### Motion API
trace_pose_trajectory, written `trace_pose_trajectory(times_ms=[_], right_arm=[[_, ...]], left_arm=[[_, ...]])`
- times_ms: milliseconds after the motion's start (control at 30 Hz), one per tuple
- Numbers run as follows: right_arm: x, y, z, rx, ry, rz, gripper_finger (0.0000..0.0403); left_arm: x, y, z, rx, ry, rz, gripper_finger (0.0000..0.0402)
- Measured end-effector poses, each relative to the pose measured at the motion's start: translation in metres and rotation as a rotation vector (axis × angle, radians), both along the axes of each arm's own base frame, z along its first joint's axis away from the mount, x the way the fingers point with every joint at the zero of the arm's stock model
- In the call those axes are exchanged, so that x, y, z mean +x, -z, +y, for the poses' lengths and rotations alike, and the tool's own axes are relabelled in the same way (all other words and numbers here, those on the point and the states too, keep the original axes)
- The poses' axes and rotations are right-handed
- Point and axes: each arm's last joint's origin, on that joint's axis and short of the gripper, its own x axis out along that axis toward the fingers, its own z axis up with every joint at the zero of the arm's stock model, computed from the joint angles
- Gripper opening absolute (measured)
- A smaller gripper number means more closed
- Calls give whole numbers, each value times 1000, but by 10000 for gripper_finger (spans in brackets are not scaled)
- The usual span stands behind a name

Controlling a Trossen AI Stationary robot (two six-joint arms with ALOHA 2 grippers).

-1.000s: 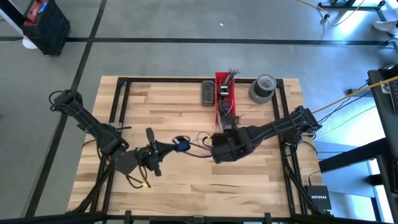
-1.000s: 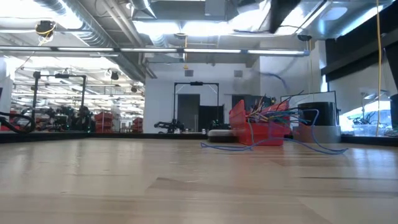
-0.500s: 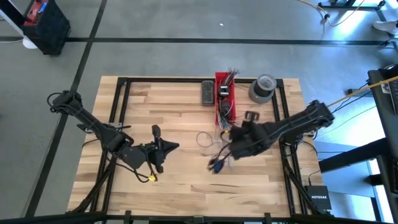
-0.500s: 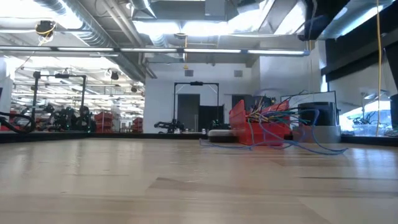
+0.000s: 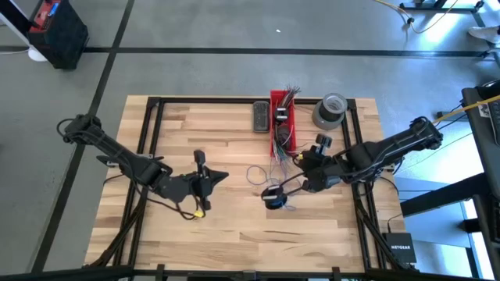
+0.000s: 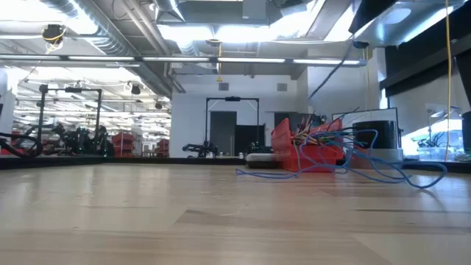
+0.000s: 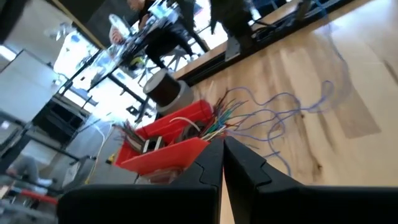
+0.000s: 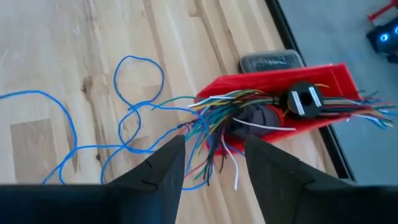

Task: Coil cords
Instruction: Uncoil the blue wire from the black spool

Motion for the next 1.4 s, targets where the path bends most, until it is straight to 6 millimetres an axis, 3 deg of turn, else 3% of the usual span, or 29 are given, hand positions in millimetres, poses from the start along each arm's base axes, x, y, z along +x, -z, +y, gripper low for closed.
trace_pose_trajectory(times_ms=[233,567,667,800,967,1133,1400], right_arm=[[12,11,5,-4,-47,-56,172],[22,28,7,-36,-28,-162,172],[25,40,9,-30,-38,-196,172],[28,56,10,-32,-57,-230,172],[28,74,10,-22,-60,-263,172],[27,88,9,-28,-58,-280,172],[27,90,9,-41,-44,-301,172]], left_arm=[[12,-1,14,-73,-60,-51,6],[43,7,15,-101,111,-100,8],[46,11,16,-102,104,-92,32],[49,15,15,-113,100,-88,95],[49,4,12,-83,127,-169,153],[47,2,5,-89,193,-176,166],[56,3,-1,-148,352,-242,166]])
